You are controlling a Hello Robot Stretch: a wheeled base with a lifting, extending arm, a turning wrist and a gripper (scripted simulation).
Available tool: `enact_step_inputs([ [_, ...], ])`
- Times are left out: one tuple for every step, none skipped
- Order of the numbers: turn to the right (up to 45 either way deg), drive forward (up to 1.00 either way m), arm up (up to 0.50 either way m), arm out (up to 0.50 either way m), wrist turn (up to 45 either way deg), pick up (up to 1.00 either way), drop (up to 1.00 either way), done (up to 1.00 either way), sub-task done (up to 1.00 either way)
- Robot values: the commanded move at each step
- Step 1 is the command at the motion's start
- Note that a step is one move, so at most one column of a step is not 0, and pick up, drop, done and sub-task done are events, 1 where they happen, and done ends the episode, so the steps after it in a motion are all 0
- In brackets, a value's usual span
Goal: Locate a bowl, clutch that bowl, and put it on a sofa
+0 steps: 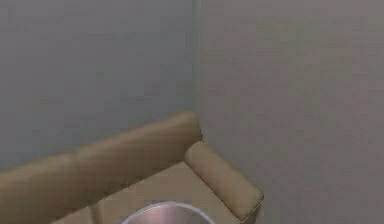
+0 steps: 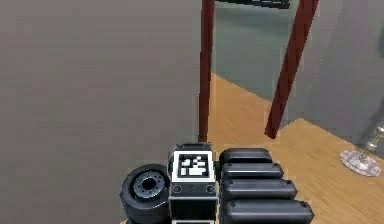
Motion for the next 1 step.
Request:
enact_step_inputs([
  [-45.0, 0.00, 0.00, 0.00, 0.0, 0.00, 0.00, 0.00, 0.00],
])
